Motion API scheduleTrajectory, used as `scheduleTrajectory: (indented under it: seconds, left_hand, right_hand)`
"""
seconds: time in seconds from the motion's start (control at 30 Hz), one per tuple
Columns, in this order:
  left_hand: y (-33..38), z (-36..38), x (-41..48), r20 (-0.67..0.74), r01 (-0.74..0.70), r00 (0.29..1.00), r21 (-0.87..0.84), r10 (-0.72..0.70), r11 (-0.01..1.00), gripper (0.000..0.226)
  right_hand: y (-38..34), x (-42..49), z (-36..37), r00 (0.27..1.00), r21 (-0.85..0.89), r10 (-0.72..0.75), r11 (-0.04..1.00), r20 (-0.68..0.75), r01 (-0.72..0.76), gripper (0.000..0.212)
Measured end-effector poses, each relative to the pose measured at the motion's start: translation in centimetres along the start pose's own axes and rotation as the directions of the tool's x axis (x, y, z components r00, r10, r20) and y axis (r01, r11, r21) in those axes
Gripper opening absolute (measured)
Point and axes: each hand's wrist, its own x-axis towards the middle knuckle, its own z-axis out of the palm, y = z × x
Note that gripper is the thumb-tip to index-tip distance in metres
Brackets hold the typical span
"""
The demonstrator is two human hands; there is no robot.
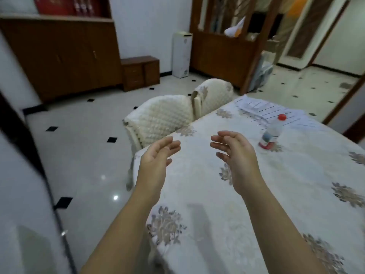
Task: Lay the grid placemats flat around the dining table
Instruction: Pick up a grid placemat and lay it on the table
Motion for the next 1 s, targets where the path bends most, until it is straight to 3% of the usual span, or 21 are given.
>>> scheduleTrajectory:
  seconds: [0.2, 0.4, 0.7, 1.0]
  left_hand:
    - [-2.3, -6.7, 1.4, -0.165, 0.054, 0.985, -0.002, -0.053, 0.999, 0.028]
    - [-2.8, -13.0, 6.8, -0.228, 0.11, 0.967, -0.027, -0.113, 0.994, 0.03]
    - [-3.0, -21.3, 16.0, -0.271, 0.174, 0.951, 0.062, -0.151, 0.983, 0.031]
    - [-2.1, -24.0, 26.6, -0.255, 0.216, 0.95, 0.115, -0.182, 0.97, 0.031]
  right_hand:
    - [3.9, 1.4, 6.2, 0.99, -0.03, 0.112, 0.994, 0.091, -0.11, 0.026]
    - [6.6, 4.1, 13.5, 0.976, -0.043, 0.188, 0.982, 0.111, -0.184, 0.026]
    - [10.6, 9.5, 23.5, 0.963, -0.011, 0.249, 0.968, 0.106, -0.249, 0.028]
    - [12.2, 18.8, 31.4, 0.957, 0.055, 0.266, 0.96, 0.113, -0.273, 0.028]
